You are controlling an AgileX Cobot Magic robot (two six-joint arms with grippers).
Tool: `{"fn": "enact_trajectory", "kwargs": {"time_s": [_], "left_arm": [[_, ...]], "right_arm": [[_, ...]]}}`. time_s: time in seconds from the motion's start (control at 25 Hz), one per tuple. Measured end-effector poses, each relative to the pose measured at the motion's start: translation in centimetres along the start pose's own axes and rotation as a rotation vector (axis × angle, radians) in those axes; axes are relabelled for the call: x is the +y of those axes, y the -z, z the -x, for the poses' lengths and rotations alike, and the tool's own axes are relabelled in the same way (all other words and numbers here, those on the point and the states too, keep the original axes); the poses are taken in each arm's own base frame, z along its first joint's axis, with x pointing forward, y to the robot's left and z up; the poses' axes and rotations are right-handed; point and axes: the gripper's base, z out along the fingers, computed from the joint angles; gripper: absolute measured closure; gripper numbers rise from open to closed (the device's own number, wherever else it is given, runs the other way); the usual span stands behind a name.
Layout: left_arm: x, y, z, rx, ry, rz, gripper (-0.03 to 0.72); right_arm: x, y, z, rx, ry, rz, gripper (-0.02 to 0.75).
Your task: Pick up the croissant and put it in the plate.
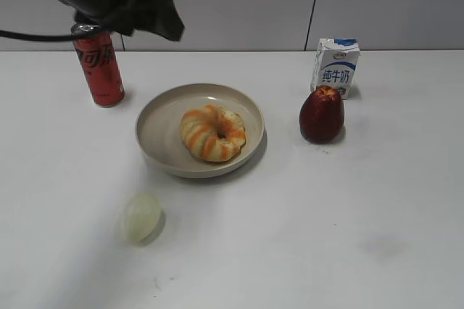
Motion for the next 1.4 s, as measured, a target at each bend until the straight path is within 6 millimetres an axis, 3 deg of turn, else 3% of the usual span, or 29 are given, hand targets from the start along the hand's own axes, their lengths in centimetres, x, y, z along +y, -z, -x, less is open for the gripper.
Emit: {"fn": "enact_trajectory", "kwargs": {"time_s": [0.24, 0.32, 0.44, 0.8, 0.96, 1.16, 1.4], "left_arm": [[4.5, 9.6, -3.0, 0.085, 0.091, 0.258, 0.078], [6.1, 11.7, -4.8, 0.091, 0.162, 0.356, 0.08], [6.6, 13.4, -8.1, 0.113, 0.248, 0.42, 0.081], [1.5, 14.5, -19.4, 0.044, 0.29, 0.431, 0.07], [-0.7, 14.9, -23.1, -0.05, 0.285, 0.423, 0.036], [-2.5, 16.1, -25.5, -0.144, 0.254, 0.437, 0.022], [-2.6, 15.7, -26.9, -0.146, 0.243, 0.461, 0.024]], "right_arm": [[0.0, 0.0, 0.0, 0.0, 0.0, 0.0, 0.154], [0.0, 0.0, 0.0, 0.0, 0.0, 0.0, 0.154], [0.0, 0.0, 0.0, 0.0, -0.002, 0.003, 0.154], [0.1, 0.0, 0.0, 0.001, -0.006, 0.011, 0.154], [0.1, 0.0, 0.0, 0.001, -0.006, 0.011, 0.154], [0.1, 0.0, 0.0, 0.001, -0.006, 0.011, 0.153], [0.1, 0.0, 0.0, 0.001, -0.006, 0.011, 0.153]]}}
